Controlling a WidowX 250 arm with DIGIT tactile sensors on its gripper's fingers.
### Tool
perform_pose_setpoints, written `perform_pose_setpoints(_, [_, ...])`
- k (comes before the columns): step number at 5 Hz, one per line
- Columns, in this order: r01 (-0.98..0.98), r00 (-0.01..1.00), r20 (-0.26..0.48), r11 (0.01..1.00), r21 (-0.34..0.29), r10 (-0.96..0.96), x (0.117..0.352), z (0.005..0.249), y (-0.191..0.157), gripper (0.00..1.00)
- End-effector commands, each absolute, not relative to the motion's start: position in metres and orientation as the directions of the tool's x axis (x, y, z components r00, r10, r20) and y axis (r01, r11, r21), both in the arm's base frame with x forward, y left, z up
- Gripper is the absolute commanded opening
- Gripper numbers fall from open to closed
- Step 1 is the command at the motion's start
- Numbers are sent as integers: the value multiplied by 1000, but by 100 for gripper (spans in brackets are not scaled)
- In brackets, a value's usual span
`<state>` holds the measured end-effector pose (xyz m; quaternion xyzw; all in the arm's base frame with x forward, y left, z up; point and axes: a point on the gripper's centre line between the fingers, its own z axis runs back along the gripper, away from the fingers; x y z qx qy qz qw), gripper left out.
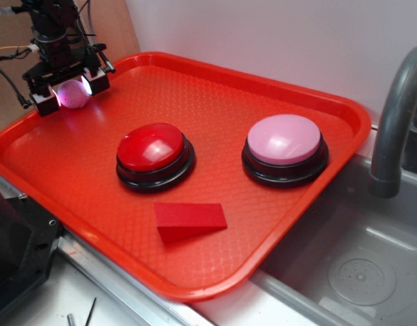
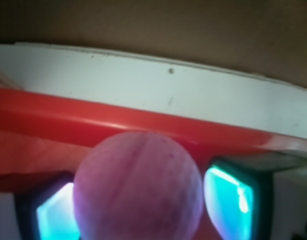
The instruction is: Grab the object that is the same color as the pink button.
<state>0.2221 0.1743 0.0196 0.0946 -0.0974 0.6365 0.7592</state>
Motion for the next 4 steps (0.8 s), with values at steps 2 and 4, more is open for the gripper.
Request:
perform_pose_setpoints(2, [-949,279,391,314,-27,877,187,84,151,0])
perform_pose_setpoints(4, [-859,500,301,508,56,812,183,154,78,0])
